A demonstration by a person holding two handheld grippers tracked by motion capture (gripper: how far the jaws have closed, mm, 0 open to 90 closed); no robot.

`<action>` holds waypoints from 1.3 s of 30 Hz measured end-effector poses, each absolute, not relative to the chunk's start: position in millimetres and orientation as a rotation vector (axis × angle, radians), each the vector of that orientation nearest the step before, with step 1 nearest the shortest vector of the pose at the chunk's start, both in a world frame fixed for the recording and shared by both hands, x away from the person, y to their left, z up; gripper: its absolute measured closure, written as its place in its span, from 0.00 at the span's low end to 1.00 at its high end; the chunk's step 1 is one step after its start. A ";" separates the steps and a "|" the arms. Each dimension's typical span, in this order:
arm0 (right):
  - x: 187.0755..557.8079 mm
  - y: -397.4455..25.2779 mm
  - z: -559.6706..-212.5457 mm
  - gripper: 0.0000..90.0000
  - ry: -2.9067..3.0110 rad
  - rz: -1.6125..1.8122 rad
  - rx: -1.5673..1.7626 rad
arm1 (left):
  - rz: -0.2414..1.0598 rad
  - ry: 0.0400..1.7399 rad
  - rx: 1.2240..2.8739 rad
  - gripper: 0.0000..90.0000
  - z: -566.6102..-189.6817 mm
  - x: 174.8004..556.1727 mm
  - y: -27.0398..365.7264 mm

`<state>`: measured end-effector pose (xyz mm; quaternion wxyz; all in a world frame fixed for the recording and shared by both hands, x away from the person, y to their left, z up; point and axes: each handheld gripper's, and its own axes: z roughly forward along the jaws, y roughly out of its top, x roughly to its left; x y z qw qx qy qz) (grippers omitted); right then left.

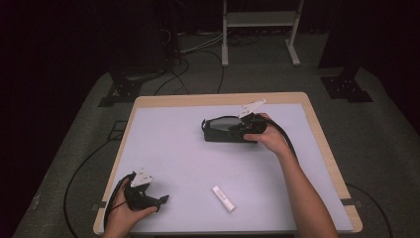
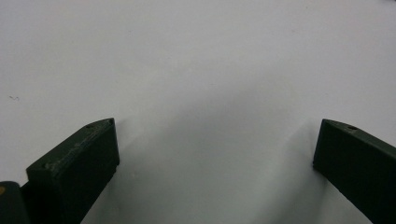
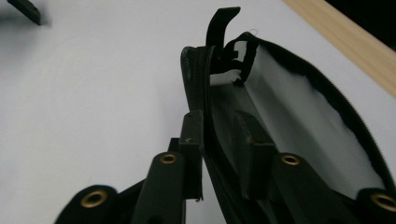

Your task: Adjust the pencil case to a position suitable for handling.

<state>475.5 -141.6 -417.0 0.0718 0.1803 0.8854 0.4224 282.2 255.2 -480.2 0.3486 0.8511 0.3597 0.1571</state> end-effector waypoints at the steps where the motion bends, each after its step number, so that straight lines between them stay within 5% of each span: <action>1: 475.4 -141.8 -417.0 0.85 2.667 1.269 0.541 | 0.407 0.932 2.206 0.00 -480.2 282.1 255.2; 9: 474.4 -142.9 -416.4 0.98 2.722 1.273 0.515 | 0.407 0.933 2.206 0.00 -480.2 282.2 255.2; 39: 449.7 -139.4 -392.5 0.98 2.760 1.338 0.364 | 0.408 0.932 2.207 0.00 -480.2 282.1 255.2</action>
